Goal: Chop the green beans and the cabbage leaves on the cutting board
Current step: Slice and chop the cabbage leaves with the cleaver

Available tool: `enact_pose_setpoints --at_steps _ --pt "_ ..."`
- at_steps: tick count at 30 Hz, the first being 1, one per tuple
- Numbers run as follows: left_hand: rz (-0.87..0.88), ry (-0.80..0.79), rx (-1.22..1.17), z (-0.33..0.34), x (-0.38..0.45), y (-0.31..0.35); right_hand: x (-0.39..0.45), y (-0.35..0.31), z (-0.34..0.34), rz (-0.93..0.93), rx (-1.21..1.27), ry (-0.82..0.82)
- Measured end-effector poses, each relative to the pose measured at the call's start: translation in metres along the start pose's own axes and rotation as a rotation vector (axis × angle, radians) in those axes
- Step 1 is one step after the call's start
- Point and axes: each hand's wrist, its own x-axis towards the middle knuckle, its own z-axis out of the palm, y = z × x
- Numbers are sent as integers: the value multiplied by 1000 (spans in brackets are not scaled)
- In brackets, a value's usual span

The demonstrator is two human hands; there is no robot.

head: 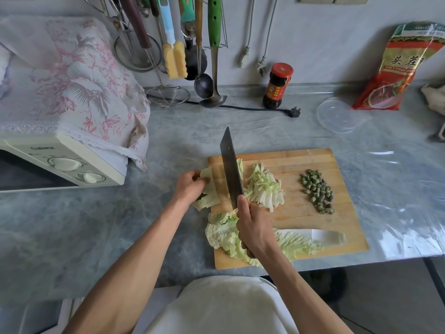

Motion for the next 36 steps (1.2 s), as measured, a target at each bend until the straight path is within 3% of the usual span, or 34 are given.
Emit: enact_pose_setpoints --at_steps 9,21,30,36 --pt "-62 -69 -91 7 2 9 -1 -1 -13 110 195 -57" --pt "-128 44 -108 1 0 1 -8 5 -14 217 335 -19" --pt "17 -99 -10 31 -2 31 -11 14 -37 251 313 43" --pt "213 14 348 37 2 27 -13 13 -40 178 204 59"
